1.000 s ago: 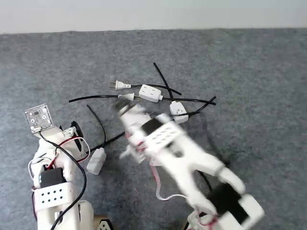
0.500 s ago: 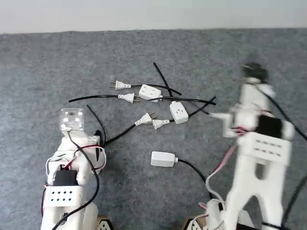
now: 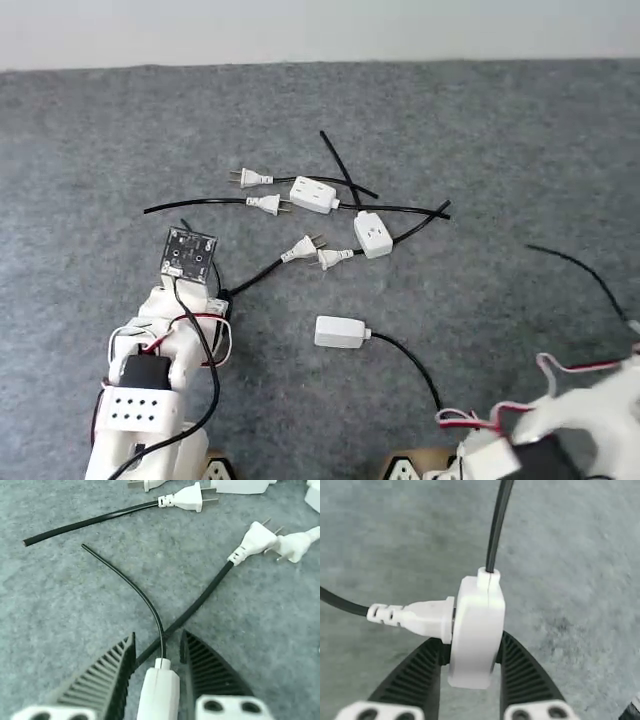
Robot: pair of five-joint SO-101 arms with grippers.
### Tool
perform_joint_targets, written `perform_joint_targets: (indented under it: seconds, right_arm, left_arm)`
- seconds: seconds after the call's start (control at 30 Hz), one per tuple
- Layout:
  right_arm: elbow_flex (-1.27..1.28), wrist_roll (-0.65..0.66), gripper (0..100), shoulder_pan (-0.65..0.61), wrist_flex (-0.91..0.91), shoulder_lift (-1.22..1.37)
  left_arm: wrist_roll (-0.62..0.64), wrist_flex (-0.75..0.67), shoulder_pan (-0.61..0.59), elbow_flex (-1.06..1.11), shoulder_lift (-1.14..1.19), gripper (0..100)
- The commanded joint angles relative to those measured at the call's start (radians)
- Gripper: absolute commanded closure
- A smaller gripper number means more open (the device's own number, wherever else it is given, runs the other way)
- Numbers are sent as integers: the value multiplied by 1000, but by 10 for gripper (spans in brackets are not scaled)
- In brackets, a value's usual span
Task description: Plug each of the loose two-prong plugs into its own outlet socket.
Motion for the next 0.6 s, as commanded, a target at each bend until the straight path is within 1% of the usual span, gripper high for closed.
perform_joint_targets:
  seconds: [0.0, 0.07, 0.17, 0.2, 0.23, 0.3, 0.37, 0.4, 0.47, 0.57]
  right_arm:
    - [-75, 35, 990, 68, -111, 114]
    - [-106, 37, 990, 96, -154, 202]
    - [-180, 38, 986, 128, -166, 329]
    - [-199, 52, 974, 139, -166, 364]
    - [-213, 89, 946, 147, -165, 395]
    - [-235, 153, 847, 150, -143, 441]
    - [-247, 153, 767, 150, -142, 472]
    - [-252, 155, 756, 151, -143, 479]
    - [-272, 149, 778, 153, -142, 492]
    - [-293, 126, 847, 162, -143, 498]
  left_arm:
    - [-9, 40, 11, -12, -8, 797]
    - [-9, 48, 38, -13, -8, 773]
    - [-15, 72, 101, -13, -8, 771]
    - [-40, 75, 124, -12, -8, 771]
    - [-84, 87, 147, -12, -8, 771]
    - [-192, 114, 195, -15, -14, 772]
    - [-249, 137, 269, -18, -15, 772]
    - [-265, 149, 308, -27, -15, 772]
    - [-304, 199, 382, -67, -15, 772]
    - [-345, 261, 459, -171, -9, 772]
